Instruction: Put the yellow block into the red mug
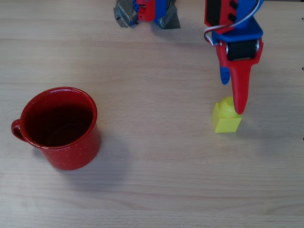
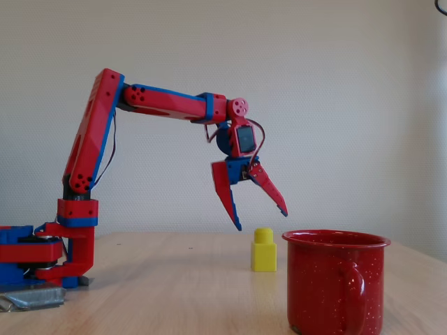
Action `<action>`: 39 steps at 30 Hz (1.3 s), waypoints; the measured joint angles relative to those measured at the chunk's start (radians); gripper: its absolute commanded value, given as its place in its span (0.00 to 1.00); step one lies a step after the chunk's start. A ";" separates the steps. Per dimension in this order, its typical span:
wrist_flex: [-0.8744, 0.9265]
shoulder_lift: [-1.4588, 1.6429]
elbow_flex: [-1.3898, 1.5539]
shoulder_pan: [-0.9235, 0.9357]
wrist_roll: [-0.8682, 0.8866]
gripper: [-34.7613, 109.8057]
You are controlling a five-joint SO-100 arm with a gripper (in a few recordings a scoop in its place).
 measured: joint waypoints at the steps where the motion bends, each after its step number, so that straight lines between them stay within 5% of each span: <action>1: -0.002 -0.012 -0.018 0.002 0.000 0.49; 20: -0.092 -0.189 -0.063 0.000 -0.015 0.46; 29: -0.161 -0.224 -0.061 0.014 -0.035 0.28; 39: -0.156 -0.224 -0.063 0.021 -0.083 0.24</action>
